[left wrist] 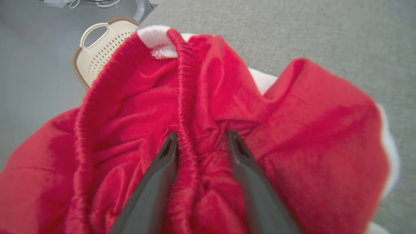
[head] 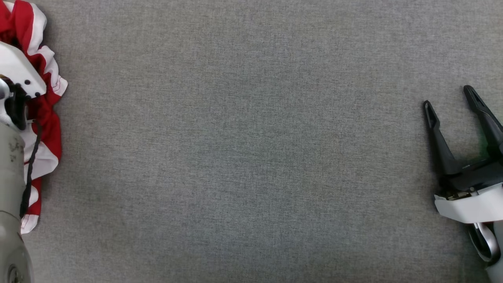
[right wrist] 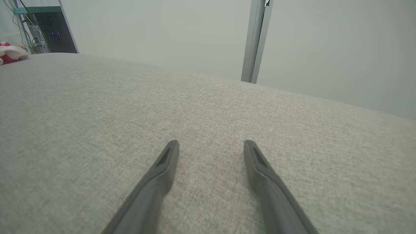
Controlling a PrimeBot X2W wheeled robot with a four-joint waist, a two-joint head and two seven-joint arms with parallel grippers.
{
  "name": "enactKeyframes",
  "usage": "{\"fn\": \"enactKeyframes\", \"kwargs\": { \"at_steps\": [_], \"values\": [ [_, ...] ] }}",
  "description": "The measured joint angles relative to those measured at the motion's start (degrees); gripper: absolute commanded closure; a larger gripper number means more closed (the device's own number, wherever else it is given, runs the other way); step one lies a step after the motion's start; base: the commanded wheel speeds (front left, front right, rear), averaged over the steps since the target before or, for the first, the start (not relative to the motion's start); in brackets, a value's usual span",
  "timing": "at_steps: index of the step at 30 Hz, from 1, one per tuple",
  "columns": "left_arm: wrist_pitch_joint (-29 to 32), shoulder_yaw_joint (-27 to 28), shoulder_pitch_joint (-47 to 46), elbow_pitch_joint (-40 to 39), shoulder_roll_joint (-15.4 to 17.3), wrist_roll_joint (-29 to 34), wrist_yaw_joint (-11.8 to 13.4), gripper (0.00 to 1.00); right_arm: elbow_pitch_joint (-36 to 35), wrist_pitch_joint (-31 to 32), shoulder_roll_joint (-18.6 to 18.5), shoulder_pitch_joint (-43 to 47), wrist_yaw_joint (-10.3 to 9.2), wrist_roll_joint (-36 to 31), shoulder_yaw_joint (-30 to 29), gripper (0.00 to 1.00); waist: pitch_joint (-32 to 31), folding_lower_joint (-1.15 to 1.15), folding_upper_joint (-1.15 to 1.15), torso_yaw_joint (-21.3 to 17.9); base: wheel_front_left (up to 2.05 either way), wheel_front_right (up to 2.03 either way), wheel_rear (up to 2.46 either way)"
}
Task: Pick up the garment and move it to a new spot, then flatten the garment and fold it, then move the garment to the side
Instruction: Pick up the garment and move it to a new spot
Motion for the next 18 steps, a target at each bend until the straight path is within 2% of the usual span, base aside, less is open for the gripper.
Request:
{"fn": "enactKeyframes", "kwargs": {
  "at_steps": [4, 5, 9, 14, 18],
  "values": [
    [-5.0, -0.4, 0.2, 0.1, 0.1, 0.0, -0.8, 1.00, 1.0, 0.0, 0.7, -0.8, 0.00, -0.1, 0.6, 0.00, -0.9, 0.00, 0.00, -0.1, 0.00, 0.00, 0.00],
    [-7.9, -0.7, 0.3, -0.2, 0.4, 0.0, -1.5, 1.00, 2.1, 0.1, 1.2, -1.2, -0.03, 0.0, 1.1, 0.00, -1.7, 0.00, 0.00, -0.2, 0.00, 0.00, 0.00],
    [-12.8, -2.0, -0.1, -1.5, 1.2, 0.9, -3.4, 1.00, 4.5, 0.4, 2.5, -1.6, -0.29, 0.0, 1.6, 0.00, -4.3, 0.00, 0.00, -0.6, 0.00, 0.00, 0.00],
    [-16.4, -4.4, -1.1, -3.1, 3.0, 2.2, -6.4, 1.00, 7.3, 0.9, 5.5, -0.4, -0.35, 0.4, 2.9, 0.00, -8.6, 0.00, 0.00, -2.1, 0.00, 0.00, 0.00],
    [-18.4, -6.8, -1.6, -5.0, 3.1, 3.2, -8.0, 1.00, 8.9, 1.1, 8.4, 1.0, -0.34, 0.5, 3.5, 0.00, -12.4, 0.00, 0.00, -4.2, 0.00, 0.00, 0.00]
  ]
}}
